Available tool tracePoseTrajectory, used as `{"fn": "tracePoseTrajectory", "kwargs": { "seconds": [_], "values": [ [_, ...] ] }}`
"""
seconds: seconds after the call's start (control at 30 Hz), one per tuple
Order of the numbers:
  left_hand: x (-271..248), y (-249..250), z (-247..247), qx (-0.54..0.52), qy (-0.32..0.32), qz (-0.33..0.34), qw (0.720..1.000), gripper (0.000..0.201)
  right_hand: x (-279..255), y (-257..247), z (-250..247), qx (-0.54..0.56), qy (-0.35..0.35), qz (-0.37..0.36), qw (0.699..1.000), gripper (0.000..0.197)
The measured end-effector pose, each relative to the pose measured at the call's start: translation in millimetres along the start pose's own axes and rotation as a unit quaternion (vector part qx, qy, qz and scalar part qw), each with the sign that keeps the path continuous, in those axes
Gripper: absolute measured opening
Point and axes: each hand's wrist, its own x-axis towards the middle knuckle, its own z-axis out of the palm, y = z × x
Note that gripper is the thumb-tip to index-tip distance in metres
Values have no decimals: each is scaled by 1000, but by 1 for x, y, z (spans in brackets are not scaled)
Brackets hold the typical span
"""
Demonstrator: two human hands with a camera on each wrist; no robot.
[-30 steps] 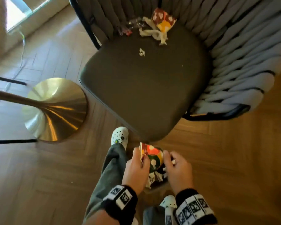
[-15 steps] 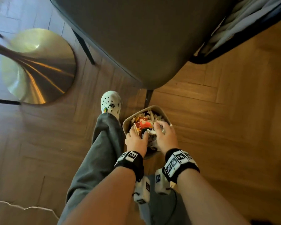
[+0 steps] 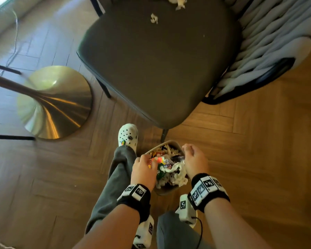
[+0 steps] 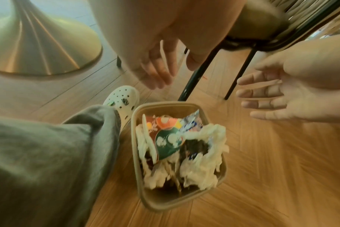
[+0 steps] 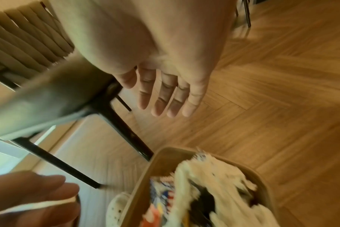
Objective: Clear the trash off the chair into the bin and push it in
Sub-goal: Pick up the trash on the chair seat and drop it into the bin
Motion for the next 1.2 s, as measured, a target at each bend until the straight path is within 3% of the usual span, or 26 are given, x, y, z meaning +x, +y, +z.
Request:
{"fn": "tracePoseTrajectory", "kwargs": {
  "seconds": [0.1,0.27,0.5,0.57,0.7,0.8,0.87,0.93,1.03,1.13,1.2],
  "values": [
    [1,38,-33,-29,14,69,997,16,-9,-43,-19,39,8,-29,999,33],
    [30,135,-113,-40,32,205,977,16,6,-163,-50,113,1,-98,989,27],
    [151,254,-216,-51,72,264,960,12,141,-341,-73,24,71,-192,979,10],
    [186,275,-238,-36,56,259,964,9,194,-382,-77,-66,104,-203,971,31],
    [249,303,-265,-5,69,274,959,6,276,-445,-84,-256,126,-185,940,102],
    [286,317,-269,15,101,282,954,22,311,-460,-84,-318,53,-139,936,123],
    [309,328,-268,37,115,281,952,34,317,-455,-81,-302,41,-128,944,108],
    [330,342,-264,79,109,284,949,46,312,-444,-77,-292,76,-142,943,85],
    [353,361,-251,186,50,280,940,65,297,-427,-74,-322,82,-151,931,74],
    [361,371,-242,323,33,275,905,61,282,-412,-84,-286,98,-159,940,71],
    [361,376,-242,346,56,293,889,53,269,-403,-96,-192,122,-142,963,62]
  ]
}}
